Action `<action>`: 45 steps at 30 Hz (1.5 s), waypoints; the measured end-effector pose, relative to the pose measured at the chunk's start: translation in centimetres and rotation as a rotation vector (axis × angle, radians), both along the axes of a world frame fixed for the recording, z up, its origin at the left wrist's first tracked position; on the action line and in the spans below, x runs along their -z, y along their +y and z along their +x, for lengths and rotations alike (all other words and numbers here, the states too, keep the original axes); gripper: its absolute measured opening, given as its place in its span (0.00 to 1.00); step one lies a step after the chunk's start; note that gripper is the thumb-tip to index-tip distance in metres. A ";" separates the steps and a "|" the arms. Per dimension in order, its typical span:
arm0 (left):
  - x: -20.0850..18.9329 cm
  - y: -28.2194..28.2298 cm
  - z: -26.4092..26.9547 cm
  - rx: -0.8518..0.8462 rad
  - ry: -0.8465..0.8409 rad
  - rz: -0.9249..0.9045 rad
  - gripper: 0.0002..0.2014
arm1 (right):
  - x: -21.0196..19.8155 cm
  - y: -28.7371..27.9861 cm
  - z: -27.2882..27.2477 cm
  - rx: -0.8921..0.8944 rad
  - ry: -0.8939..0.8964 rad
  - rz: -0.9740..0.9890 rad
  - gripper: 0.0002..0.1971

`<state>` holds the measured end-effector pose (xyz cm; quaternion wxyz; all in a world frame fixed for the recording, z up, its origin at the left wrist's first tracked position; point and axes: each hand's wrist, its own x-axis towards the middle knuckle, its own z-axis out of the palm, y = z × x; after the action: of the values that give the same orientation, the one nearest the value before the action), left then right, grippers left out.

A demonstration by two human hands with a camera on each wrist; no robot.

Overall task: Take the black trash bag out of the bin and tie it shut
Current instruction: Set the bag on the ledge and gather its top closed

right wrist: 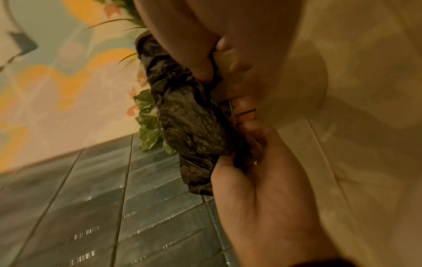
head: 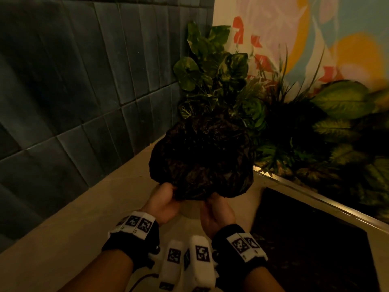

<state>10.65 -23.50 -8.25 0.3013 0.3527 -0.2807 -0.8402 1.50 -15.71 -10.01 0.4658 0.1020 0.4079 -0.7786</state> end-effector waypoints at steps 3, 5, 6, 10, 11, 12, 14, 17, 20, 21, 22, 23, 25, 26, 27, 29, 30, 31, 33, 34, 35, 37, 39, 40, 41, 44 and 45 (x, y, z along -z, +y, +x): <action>-0.2 0.0 0.4 0.015 -0.261 -0.151 0.08 | -1.8 1.5 0.2 -0.007 -0.047 0.032 0.05; 0.5 -0.5 0.7 -0.048 -0.431 -0.290 0.05 | -2.5 2.2 0.2 0.018 -0.050 -0.042 0.05; 0.8 -0.8 0.9 -0.077 -0.518 -0.380 0.04 | -2.8 2.3 0.2 0.024 -0.041 -0.076 0.04; 0.4 -0.6 2.1 0.087 -0.835 -0.976 0.14 | -4.2 2.1 1.0 0.012 -0.098 -0.208 0.10; -0.2 -0.3 2.4 0.221 -0.898 -1.112 0.13 | -4.1 1.5 1.1 0.025 -0.072 -0.160 0.19; -1.1 -0.1 2.7 0.331 -0.951 -1.223 0.12 | -4.0 0.9 1.2 0.051 -0.032 -0.104 0.27; -4.0 -0.2 2.9 0.292 -0.999 -1.402 0.12 | -3.5 0.0 1.3 0.101 0.020 -0.076 0.33; -7.8 -1.9 2.3 0.141 -1.006 -1.836 0.22 | -3.6 0.0 1.0 0.096 -0.014 -0.114 0.24; -7.0 -3.8 1.0 0.602 -1.190 -2.022 0.32 | -3.2 0.1 0.6 0.068 -0.083 -0.160 0.21; -6.4 -3.8 0.5 0.681 -1.226 -2.024 0.31 | -3.0 0.0 0.4 0.056 -0.105 -0.191 0.21; -5.8 -3.7 0.1 0.665 -1.228 -2.033 0.29 | -2.6 -0.1 0.3 0.052 -0.125 -0.214 0.22; -5.6 -3.3 -0.2 0.616 -1.195 -2.039 0.28 | -2.2 -0.3 0.1 0.057 -0.143 -0.228 0.25; -5.1 -2.4 -0.1 0.497 -1.069 -2.124 0.27 | -1.6 -0.2 -0.1 0.077 -0.174 -0.260 0.35; -4.7 -2.1 0.1 0.432 -1.005 -2.177 0.26 | -1.3 -0.1 -0.3 0.078 -0.185 -0.296 0.43; -4.1 -1.9 0.2 0.386 -0.935 -2.223 0.26 | -1.0 0.1 -0.4 0.085 -0.187 -0.344 0.52; -3.1 -1.5 0.5 0.317 -0.807 -2.284 0.22 | -0.9 0.3 -0.8 0.073 -0.167 -0.401 0.57; -2.7 -1.5 0.7 0.245 -0.747 -2.302 0.20 | -0.9 0.4 -0.9 0.059 -0.153 -0.383 0.50; -2.2 -1.6 1.0 0.154 -0.717 -2.307 0.18 | -1.0 0.4 -1.0 0.050 -0.157 -0.334 0.39; -1.4 -1.4 1.6 -0.063 -0.805 -2.265 0.18 | -1.3 0.5 -1.2 0.015 -0.156 -0.232 0.23; -1.2 -0.8 2.0 -0.142 -0.900 -2.174 0.23 | -1.2 0.5 -1.4 -0.007 -0.140 -0.189 0.21; -1.0 0.2 2.4 -0.195 -0.982 -2.033 0.27 | -1.1 0.5 -1.5 -0.021 -0.121 -0.174 0.20; -1.0 3.0 3.2 -0.271 -1.019 -1.680 0.28 | -1.5 0.6 -1.4 -0.017 -0.083 -0.181 0.20; -0.8 5.8 3.7 -0.270 -0.840 -1.222 0.25 | -2.0 0.8 -1.3 -0.006 -0.069 -0.175 0.20; -0.9 6.5 3.5 -0.252 -0.703 -0.929 0.24 | -2.0 0.9 -1.2 -0.005 -0.057 -0.155 0.19; -1.1 6.5 3.3 -0.221 -0.603 -0.616 0.24 | -2.0 0.9 -1.0 -0.010 -0.038 -0.135 0.19; -1.8 4.8 2.5 -0.019 -0.262 -0.004 0.18 | -2.1 1.1 -0.5 -0.054 -0.021 -0.131 0.12; -2.1 4.1 2.3 -0.028 -0.139 0.017 0.17 | -2.1 1.2 -0.4 -0.071 -0.017 -0.122 0.13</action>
<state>12.91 -19.41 -6.17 0.2897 0.4165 -0.2888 -0.8119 1.06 -14.55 -7.88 0.5017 0.0654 0.3591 -0.7843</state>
